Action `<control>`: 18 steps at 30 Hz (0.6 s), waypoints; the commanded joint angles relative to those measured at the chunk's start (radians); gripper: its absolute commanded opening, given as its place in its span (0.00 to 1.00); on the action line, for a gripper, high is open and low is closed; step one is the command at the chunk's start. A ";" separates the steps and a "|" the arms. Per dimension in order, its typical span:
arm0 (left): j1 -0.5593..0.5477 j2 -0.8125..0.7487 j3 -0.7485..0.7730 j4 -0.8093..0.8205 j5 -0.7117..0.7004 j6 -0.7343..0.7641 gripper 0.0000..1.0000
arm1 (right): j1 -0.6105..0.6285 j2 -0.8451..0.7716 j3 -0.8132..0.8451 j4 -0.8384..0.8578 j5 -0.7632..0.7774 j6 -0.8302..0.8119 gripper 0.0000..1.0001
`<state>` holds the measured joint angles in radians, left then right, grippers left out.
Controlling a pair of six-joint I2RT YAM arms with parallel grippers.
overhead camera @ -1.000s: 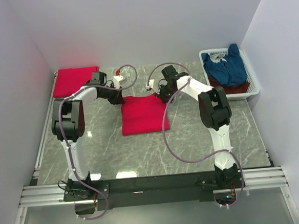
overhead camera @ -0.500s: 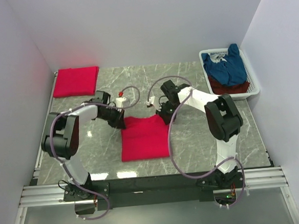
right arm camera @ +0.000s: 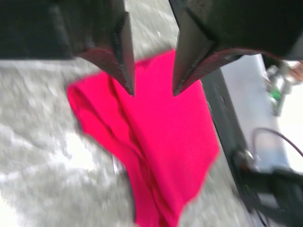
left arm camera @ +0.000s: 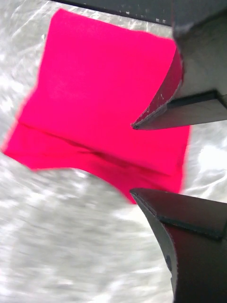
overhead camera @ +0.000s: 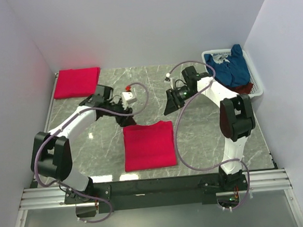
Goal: Fold and stack the t-shirts
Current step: Fold the tshirt
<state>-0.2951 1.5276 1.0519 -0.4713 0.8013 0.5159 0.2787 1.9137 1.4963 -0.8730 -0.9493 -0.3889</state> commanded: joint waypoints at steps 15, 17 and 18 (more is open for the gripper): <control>-0.283 0.233 0.076 0.046 -0.132 0.282 0.52 | 0.042 0.217 -0.037 0.546 -0.184 0.671 0.19; -0.303 0.253 0.091 0.043 -0.151 0.279 0.52 | 0.042 0.222 -0.044 0.554 -0.183 0.671 0.19; -0.306 0.261 0.097 0.042 -0.157 0.270 0.52 | 0.042 0.225 -0.045 0.557 -0.183 0.670 0.18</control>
<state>-0.5789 1.7687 1.1278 -0.4553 0.6823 0.7578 0.3149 2.1429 1.4593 -0.3847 -1.0977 0.2333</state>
